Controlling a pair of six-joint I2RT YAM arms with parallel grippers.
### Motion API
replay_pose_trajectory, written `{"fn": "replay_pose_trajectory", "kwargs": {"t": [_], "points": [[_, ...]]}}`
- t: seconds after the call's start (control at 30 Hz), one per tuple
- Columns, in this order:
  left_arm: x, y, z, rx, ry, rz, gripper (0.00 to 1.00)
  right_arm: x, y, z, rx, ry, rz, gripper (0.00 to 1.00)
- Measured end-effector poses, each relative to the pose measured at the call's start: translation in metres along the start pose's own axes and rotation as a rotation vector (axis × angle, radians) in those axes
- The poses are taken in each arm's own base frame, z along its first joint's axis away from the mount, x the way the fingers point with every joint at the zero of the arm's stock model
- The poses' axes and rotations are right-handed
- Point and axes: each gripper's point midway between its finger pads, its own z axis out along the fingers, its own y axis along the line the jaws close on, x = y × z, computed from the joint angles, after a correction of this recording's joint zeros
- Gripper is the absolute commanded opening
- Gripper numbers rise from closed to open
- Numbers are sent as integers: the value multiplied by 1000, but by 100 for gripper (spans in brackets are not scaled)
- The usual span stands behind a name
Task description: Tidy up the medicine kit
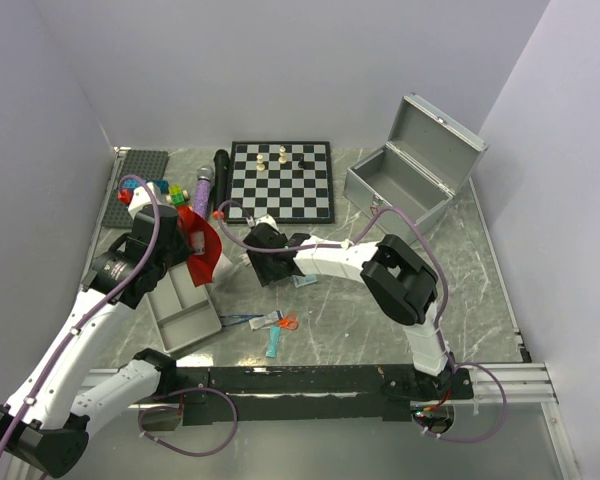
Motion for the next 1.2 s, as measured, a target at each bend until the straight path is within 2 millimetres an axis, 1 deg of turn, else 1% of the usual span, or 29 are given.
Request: {"fn": "replay_pose_trajectory", "kwargs": {"t": [0.1,0.37,0.7,0.83,1.03,1.13,1.2], "points": [[0,0,0,1,0,0,1,3,0,-4,17,2,-17,69],[3,1,2,-1,4,2,1,5,10,-13,12,-9,-55,70],[8,1,3,3,20,5,1,6,14,-14,-12,4,-62,62],[9,2,3,4,21,6,1,4,16,-11,-25,11,-56,60],[9,2,3,4,20,5,1,1,12,-1,-24,23,-41,60],[9,2,3,4,21,6,1,-1,11,1,-27,24,-34,60],[9,2,3,4,21,6,1,-1,10,1,-30,26,-30,58]]}}
